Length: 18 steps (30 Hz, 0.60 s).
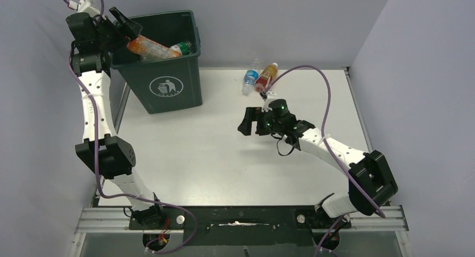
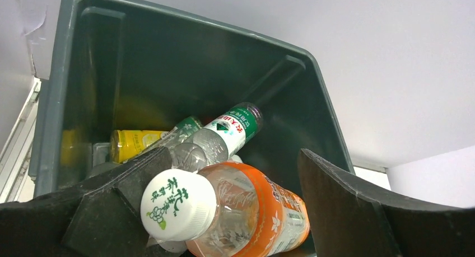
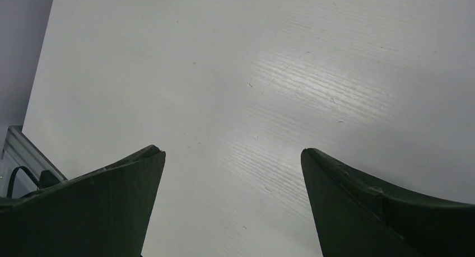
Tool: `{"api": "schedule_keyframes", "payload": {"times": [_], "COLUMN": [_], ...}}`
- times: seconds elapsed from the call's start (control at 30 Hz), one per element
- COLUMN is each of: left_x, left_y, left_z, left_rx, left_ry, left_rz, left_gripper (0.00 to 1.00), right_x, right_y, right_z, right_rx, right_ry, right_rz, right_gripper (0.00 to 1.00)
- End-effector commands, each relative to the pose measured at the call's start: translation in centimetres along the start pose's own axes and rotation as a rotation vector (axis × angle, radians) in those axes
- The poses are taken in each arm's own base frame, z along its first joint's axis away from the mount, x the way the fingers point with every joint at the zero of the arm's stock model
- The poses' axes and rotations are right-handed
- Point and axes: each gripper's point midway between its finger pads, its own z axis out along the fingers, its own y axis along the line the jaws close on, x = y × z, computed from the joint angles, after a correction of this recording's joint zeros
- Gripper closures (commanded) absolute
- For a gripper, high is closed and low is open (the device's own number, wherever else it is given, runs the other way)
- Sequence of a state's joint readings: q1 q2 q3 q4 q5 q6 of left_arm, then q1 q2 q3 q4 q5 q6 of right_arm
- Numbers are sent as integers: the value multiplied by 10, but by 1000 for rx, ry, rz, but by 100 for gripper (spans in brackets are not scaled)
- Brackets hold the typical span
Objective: Put the plastic bottles in the bin
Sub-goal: Place the plastic bottle in the trash bin.
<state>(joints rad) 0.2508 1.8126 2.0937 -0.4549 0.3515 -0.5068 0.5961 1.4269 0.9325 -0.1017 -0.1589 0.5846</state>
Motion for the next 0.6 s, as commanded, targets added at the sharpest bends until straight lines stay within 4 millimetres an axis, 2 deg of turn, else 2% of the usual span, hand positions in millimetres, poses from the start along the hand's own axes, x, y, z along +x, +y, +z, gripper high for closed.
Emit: {"api": "schedule_keyframes", "payload": {"times": [0.0,0.23,0.47,0.57], "left_x": [-25,-31,-56,-62], "left_y": [-16,-9,23,23], "left_z": [-12,-15,-20,-26], "left_rx": [32,-5,-121,-103], "left_ry": [-53,-78,-152,-160], "left_rz": [57,60,47,34], "left_gripper": [16,16,16,16], "right_x": [-29,-42,-75,-93], "right_y": [10,-5,-29,-44], "right_z": [1,1,0,-2], "right_rx": [-33,-4,29,46], "right_ry": [-67,-81,-124,-153], "right_rz": [-2,19,42,55], "right_gripper": [2,2,2,2]}}
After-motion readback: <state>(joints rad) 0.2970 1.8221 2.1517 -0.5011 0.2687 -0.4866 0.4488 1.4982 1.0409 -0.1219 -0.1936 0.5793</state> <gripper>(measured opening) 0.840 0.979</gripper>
